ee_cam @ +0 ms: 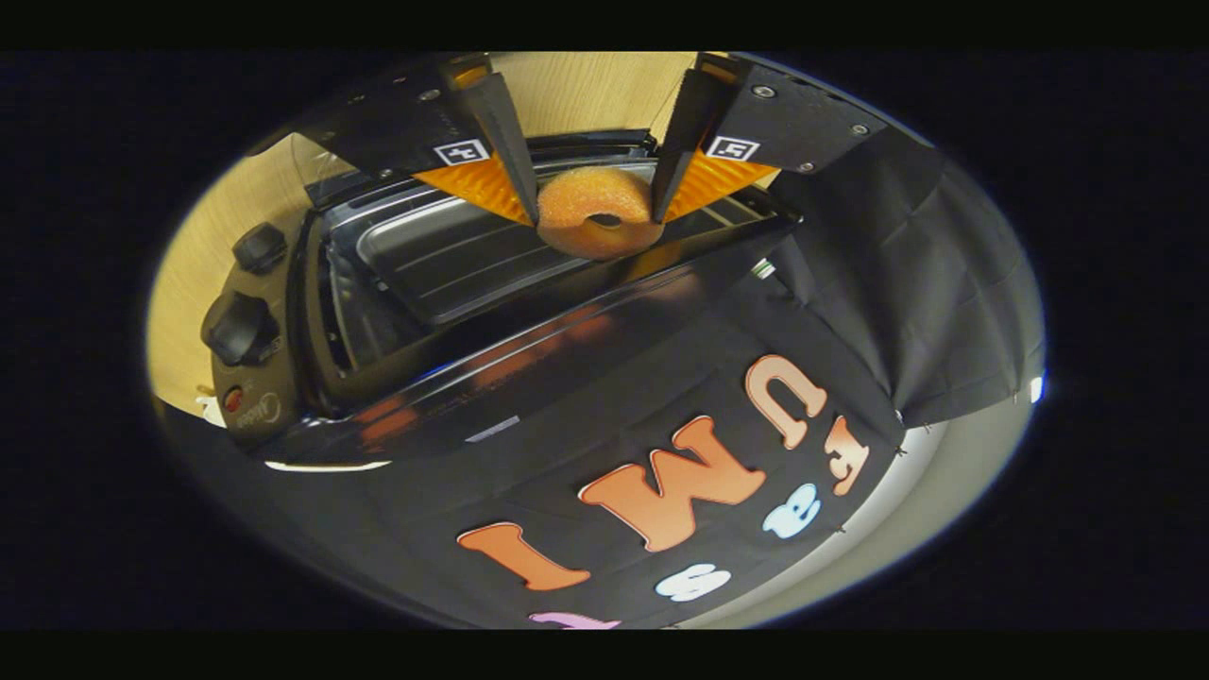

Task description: Open the toaster oven, put the food inside, and close the toaster oven door.

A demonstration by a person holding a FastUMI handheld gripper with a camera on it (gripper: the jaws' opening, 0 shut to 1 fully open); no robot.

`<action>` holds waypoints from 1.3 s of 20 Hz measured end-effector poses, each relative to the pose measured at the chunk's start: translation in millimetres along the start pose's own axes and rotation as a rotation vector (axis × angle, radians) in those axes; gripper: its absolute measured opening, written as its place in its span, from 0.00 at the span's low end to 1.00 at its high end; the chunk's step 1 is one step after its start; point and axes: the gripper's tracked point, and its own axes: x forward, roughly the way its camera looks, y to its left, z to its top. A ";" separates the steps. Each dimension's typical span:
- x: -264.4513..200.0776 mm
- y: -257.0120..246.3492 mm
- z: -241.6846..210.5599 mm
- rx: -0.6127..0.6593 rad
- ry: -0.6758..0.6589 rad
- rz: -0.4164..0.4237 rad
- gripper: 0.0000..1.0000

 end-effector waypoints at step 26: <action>-109.2 9.0 -40.2 -0.316 0.024 -0.035 0.86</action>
